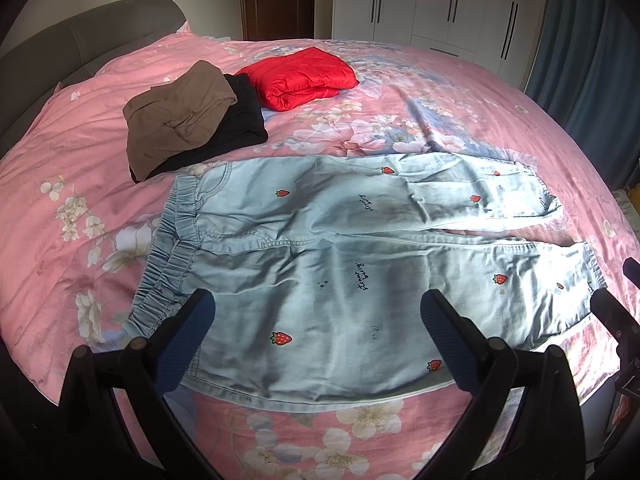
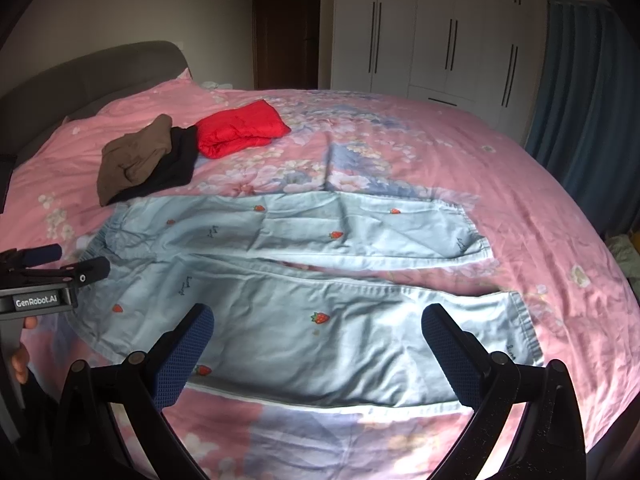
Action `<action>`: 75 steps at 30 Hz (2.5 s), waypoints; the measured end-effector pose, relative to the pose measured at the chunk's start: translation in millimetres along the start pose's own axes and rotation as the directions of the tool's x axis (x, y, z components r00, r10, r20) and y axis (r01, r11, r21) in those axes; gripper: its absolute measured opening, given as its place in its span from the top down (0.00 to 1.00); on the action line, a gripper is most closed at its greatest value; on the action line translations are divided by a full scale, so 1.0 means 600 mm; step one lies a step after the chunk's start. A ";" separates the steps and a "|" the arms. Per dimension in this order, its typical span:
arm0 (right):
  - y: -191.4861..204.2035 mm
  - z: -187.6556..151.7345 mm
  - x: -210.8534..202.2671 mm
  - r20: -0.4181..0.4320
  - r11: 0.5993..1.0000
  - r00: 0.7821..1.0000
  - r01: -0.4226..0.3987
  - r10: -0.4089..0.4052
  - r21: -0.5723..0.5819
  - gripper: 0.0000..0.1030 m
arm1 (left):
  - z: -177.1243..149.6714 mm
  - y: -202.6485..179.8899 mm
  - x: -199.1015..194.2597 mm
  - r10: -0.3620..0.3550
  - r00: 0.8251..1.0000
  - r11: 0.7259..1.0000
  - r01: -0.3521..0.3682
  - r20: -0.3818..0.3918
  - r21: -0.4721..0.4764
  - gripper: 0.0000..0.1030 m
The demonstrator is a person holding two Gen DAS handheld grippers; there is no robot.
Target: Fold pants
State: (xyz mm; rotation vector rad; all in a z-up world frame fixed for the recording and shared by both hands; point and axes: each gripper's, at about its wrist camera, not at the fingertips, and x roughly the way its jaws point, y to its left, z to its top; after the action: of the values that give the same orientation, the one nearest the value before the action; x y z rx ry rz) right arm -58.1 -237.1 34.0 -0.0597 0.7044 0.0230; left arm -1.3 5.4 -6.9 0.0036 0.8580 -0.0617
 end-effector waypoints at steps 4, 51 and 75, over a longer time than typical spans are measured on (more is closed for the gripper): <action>0.000 0.000 0.000 0.001 1.000 1.000 0.001 -0.001 0.000 0.00 | 0.000 0.000 0.001 0.001 1.000 1.000 -0.001 0.000 0.002 0.00; 0.120 -0.082 0.073 -0.096 0.843 0.928 -0.368 0.360 -0.393 0.81 | -0.084 0.214 0.056 0.027 1.000 0.971 -0.024 0.013 -0.236 0.39; -0.024 0.184 0.272 -0.129 0.906 0.981 -0.185 0.146 -0.381 0.47 | 0.176 0.267 0.283 -0.070 0.991 0.992 0.057 -0.114 -0.115 0.15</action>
State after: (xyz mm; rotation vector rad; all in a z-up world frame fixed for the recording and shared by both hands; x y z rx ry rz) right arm 138.1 -244.2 13.0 -0.3889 0.7938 0.3283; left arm 198.5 153.2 -69.7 -0.1261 0.9783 -0.0740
